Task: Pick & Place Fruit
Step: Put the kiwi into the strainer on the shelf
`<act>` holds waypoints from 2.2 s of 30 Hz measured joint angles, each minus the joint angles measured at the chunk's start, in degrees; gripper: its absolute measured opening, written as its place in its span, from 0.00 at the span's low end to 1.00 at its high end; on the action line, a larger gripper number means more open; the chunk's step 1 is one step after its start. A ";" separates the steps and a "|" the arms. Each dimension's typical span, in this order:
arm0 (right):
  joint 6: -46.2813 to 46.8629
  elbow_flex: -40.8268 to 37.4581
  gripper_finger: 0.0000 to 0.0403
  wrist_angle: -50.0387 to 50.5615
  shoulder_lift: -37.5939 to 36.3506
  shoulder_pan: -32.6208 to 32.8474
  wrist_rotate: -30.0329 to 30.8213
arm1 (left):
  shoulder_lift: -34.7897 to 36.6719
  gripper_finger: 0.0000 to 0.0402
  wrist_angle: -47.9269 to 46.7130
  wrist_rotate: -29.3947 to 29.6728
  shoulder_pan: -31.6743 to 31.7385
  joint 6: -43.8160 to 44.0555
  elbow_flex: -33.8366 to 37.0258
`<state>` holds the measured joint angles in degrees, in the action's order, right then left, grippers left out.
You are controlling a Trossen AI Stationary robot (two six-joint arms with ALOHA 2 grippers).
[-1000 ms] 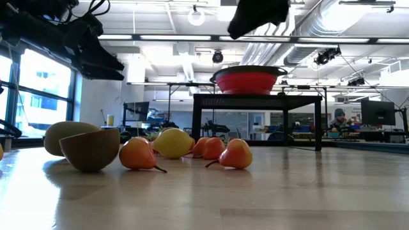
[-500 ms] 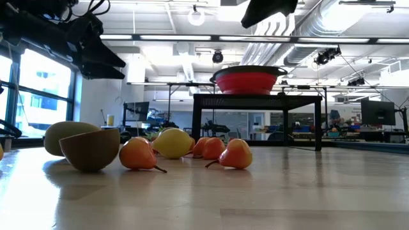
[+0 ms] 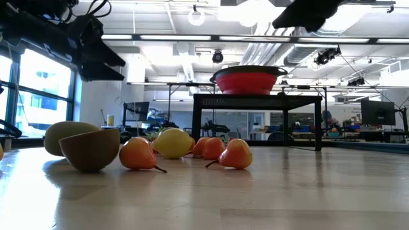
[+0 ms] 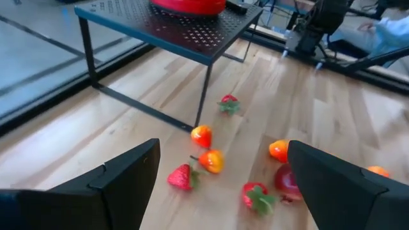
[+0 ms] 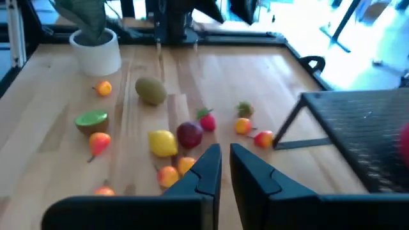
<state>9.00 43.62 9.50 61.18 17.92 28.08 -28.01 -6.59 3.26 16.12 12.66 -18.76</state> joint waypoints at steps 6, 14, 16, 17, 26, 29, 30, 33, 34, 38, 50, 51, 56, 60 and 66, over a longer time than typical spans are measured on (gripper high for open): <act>-7.32 -8.02 0.07 -0.41 -15.08 -1.14 0.12 | 0.00 0.84 0.09 -0.90 0.00 2.87 0.00; -7.73 -15.28 0.07 -0.29 -31.06 -2.33 0.15 | 0.00 0.84 5.14 0.69 0.00 6.96 0.00; -7.53 -16.78 0.07 -1.38 -33.52 -2.33 0.54 | 0.00 0.84 7.85 0.70 0.00 7.18 0.00; -7.52 -17.46 0.07 -2.12 -34.54 -2.33 0.59 | 0.02 0.84 8.94 0.70 0.00 7.17 0.00; -8.83 -20.66 0.07 -4.25 -38.09 -2.34 12.59 | 0.02 0.84 10.25 -2.06 -0.01 7.38 0.00; -9.45 -20.96 0.07 -4.13 -38.08 -2.33 13.71 | 0.02 0.84 10.25 -2.47 -0.02 7.39 0.00; -9.46 -20.96 0.07 -4.15 -38.07 -2.33 13.42 | 0.02 0.84 10.25 -2.47 -0.02 7.56 0.00; -10.37 -20.96 0.07 -3.43 -38.22 -2.33 13.63 | 0.00 0.84 10.25 -2.47 -0.02 8.92 0.00; -10.65 -20.96 0.07 -3.02 -38.35 -2.33 13.95 | -0.18 0.84 10.26 -2.47 -0.12 9.32 0.00; -10.51 -20.96 0.07 -2.68 -38.85 -2.33 15.13 | -2.58 0.84 11.79 -1.37 -3.27 10.10 0.00; -8.47 -20.96 0.07 -2.57 -38.92 -2.31 15.02 | -18.02 0.84 13.87 12.62 -18.08 5.78 -5.94; -8.03 -20.96 0.07 -2.49 -38.92 -2.31 14.91 | -19.21 0.84 11.62 14.11 -19.10 5.79 -7.63; -7.10 -20.94 0.07 -0.96 -38.90 -2.31 14.51 | -24.95 0.84 -2.44 18.76 -21.91 5.98 -17.81; -7.07 -20.94 0.07 -0.18 -38.88 -2.31 14.42 | -28.72 0.84 -16.65 18.83 -21.79 13.10 -26.64; -7.11 -20.94 0.07 0.53 -38.88 -2.31 14.42 | -35.87 0.84 -35.89 18.74 -21.80 20.02 -38.36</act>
<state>1.89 22.68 10.02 22.31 15.62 42.50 -63.88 -42.48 22.00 -5.68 32.68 -57.13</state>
